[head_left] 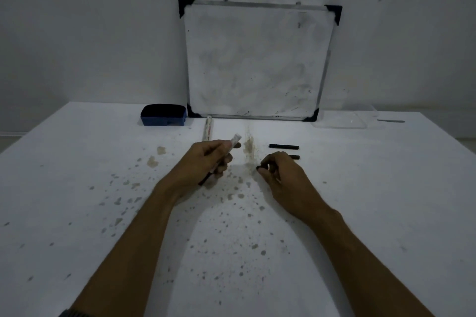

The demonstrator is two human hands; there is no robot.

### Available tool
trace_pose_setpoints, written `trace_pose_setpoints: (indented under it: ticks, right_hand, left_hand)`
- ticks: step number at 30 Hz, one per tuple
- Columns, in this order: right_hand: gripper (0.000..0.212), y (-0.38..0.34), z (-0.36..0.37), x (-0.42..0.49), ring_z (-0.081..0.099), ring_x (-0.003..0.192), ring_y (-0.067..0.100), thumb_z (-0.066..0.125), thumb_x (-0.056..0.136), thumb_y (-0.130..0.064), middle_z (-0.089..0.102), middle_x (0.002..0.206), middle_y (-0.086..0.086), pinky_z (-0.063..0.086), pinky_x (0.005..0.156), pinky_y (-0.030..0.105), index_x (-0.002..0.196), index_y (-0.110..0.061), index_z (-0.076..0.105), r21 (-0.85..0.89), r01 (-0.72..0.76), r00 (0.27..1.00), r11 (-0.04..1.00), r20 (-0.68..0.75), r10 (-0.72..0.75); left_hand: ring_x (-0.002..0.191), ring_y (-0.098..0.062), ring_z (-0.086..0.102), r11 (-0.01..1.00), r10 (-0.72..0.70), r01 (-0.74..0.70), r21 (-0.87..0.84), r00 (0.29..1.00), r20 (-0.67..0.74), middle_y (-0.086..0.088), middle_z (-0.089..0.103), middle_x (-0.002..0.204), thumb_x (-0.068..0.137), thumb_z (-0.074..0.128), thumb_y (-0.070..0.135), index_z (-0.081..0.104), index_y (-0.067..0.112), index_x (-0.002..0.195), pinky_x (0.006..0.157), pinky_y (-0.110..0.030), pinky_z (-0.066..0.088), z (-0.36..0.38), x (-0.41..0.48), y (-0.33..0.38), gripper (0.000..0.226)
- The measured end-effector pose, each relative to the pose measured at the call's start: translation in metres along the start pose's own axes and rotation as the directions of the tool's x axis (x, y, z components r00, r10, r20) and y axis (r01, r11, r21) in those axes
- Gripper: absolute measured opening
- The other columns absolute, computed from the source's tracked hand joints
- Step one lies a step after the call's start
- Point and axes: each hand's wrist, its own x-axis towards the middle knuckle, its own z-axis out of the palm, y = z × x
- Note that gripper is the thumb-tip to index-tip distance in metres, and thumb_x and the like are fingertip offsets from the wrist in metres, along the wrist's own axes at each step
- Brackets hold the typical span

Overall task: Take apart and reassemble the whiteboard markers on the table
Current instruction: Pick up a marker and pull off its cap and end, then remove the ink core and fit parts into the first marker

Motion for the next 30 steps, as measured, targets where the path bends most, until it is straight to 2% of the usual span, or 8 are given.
trace_pose_setpoints:
  ticks: [3,6,11,15,20,21,25,30]
  right_hand:
    - [0.017,0.003,0.002,0.003,0.052,0.087,0.004,0.065,0.097,-0.032,0.055,0.1,-0.007,0.04,0.075,0.011,0.11,-0.021,0.066,-0.069,0.049,0.999,0.996,-0.017,-0.051]
    - [0.027,0.002,0.002,0.0,0.053,0.088,-0.002,0.069,0.094,-0.037,0.054,0.108,-0.008,0.045,0.077,0.01,0.117,-0.025,0.064,-0.05,0.028,0.998,0.998,-0.051,-0.03]
    - [0.041,-0.027,-0.011,-0.004,0.065,0.09,0.007,0.067,0.093,-0.046,0.067,0.105,-0.01,0.055,0.075,0.02,0.13,-0.033,0.054,0.381,-0.049,0.998,0.923,-0.023,0.062]
    - [0.043,-0.038,-0.013,-0.005,0.073,0.091,0.016,0.077,0.089,-0.024,0.073,0.103,0.0,0.061,0.08,0.029,0.129,-0.022,0.06,0.626,-0.036,0.993,0.779,-0.067,0.1]
    - [0.025,-0.024,-0.012,0.005,0.06,0.076,0.011,0.07,0.095,-0.022,0.066,0.092,0.007,0.055,0.067,0.024,0.117,-0.011,0.073,0.968,-0.127,0.919,0.217,0.033,0.392]
    - [0.023,-0.021,-0.014,0.005,0.058,0.073,0.011,0.069,0.096,-0.024,0.065,0.09,0.007,0.054,0.064,0.023,0.113,-0.011,0.075,0.969,-0.144,0.919,0.2,0.056,0.39]
    - [0.028,-0.022,-0.013,0.005,0.053,0.069,0.013,0.057,0.103,-0.032,0.066,0.083,0.001,0.05,0.064,0.028,0.111,-0.01,0.071,0.827,-0.136,0.936,0.546,-0.073,0.345]
    - [0.027,-0.04,-0.01,0.002,0.059,0.067,0.012,0.045,0.107,-0.035,0.064,0.081,0.003,0.053,0.061,0.03,0.108,-0.013,0.059,0.659,0.065,0.905,0.75,-0.356,0.234]
  left_hand:
    - [0.074,-0.021,0.067,0.999,0.03,-0.031,-0.016,0.999,-0.043,-0.007,0.069,0.083,0.105,0.055,0.028,0.069,0.008,0.118,0.074,-0.033,0.06,0.011,0.002,0.002,0.028]
    - [0.072,-0.022,0.068,0.997,0.063,-0.069,-0.037,0.989,-0.136,-0.007,0.072,0.082,0.104,0.057,0.027,0.067,0.009,0.114,0.076,-0.038,0.061,0.019,0.007,0.003,0.023]
    - [0.088,-0.024,0.078,0.969,0.038,-0.106,-0.223,0.956,-0.293,-0.008,0.081,0.097,0.107,0.05,0.025,0.065,0.005,0.11,0.082,-0.034,0.062,0.038,0.011,0.004,0.025]
    - [0.106,-0.028,0.075,0.87,-0.024,-0.086,-0.485,0.976,-0.216,-0.016,0.077,0.115,0.107,0.051,0.021,0.063,-0.006,0.118,0.09,-0.035,0.062,0.05,0.01,0.003,0.032]
    - [0.088,-0.021,0.076,0.786,-0.17,0.061,-0.615,0.978,-0.121,-0.022,0.074,0.106,0.095,0.069,0.009,0.069,-0.009,0.12,0.079,-0.026,0.063,0.061,0.006,-0.005,0.031]
    - [0.084,-0.019,0.076,0.792,-0.187,0.085,-0.605,0.976,-0.108,-0.021,0.075,0.104,0.095,0.069,0.008,0.07,-0.009,0.119,0.075,-0.024,0.062,0.064,0.005,-0.007,0.03]
    - [0.099,-0.027,0.077,0.828,-0.204,0.086,-0.554,0.967,-0.154,-0.024,0.076,0.112,0.097,0.067,0.014,0.07,-0.007,0.117,0.086,-0.031,0.062,0.073,0.008,-0.011,0.029]
    - [0.105,-0.032,0.073,0.613,-0.353,0.256,-0.747,0.935,0.03,-0.025,0.075,0.112,0.109,0.038,0.044,0.067,-0.01,0.115,0.099,-0.039,0.054,0.07,0.008,-0.004,0.061]
